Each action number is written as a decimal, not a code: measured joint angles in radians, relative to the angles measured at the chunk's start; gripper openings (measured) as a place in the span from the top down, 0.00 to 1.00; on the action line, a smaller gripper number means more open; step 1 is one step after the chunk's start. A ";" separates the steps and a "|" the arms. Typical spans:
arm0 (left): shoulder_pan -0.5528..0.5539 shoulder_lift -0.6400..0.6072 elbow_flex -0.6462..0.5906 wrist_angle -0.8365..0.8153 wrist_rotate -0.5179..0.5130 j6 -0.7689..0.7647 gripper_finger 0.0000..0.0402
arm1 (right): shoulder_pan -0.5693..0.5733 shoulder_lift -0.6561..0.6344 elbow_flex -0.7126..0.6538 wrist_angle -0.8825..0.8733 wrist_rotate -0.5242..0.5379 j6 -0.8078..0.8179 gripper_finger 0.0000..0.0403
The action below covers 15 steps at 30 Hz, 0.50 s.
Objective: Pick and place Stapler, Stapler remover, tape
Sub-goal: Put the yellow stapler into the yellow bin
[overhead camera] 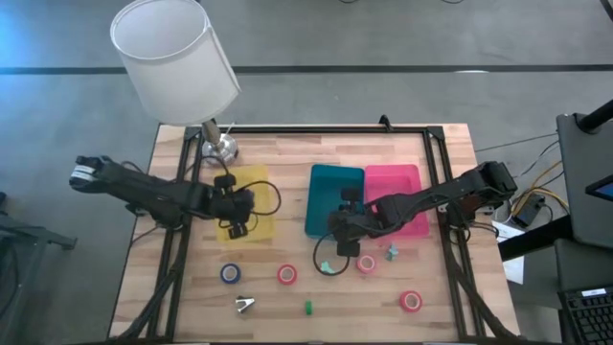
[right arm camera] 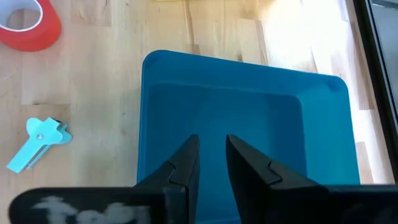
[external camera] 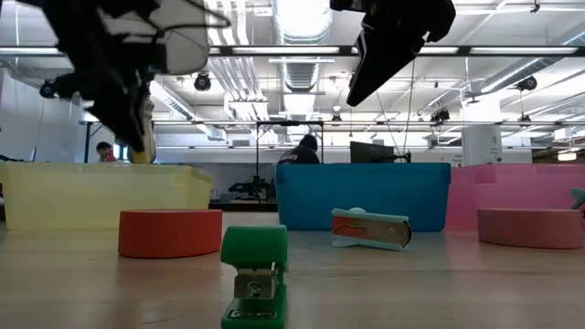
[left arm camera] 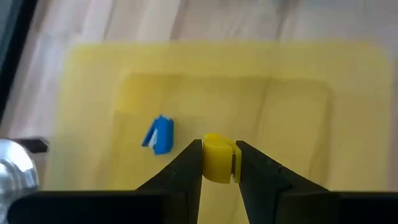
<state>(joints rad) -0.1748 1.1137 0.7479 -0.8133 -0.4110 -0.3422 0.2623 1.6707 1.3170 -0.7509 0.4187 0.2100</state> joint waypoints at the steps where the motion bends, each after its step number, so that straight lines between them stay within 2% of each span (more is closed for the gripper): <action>1: 0.001 0.000 -0.029 0.027 0.002 -0.001 0.77 | 0.000 0.000 0.000 0.000 0.000 0.000 0.82; 10: 0.010 0.008 -0.260 0.472 0.021 0.067 0.77 | 0.000 0.000 -0.001 0.004 0.000 0.000 0.81; 15: 0.034 0.007 -0.316 0.510 0.033 0.067 0.77 | 0.000 0.000 -0.001 0.005 0.000 0.000 0.83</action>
<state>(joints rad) -0.1409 1.1210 0.4321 -0.3033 -0.3780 -0.2756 0.2623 1.6711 1.3163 -0.7456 0.4187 0.2100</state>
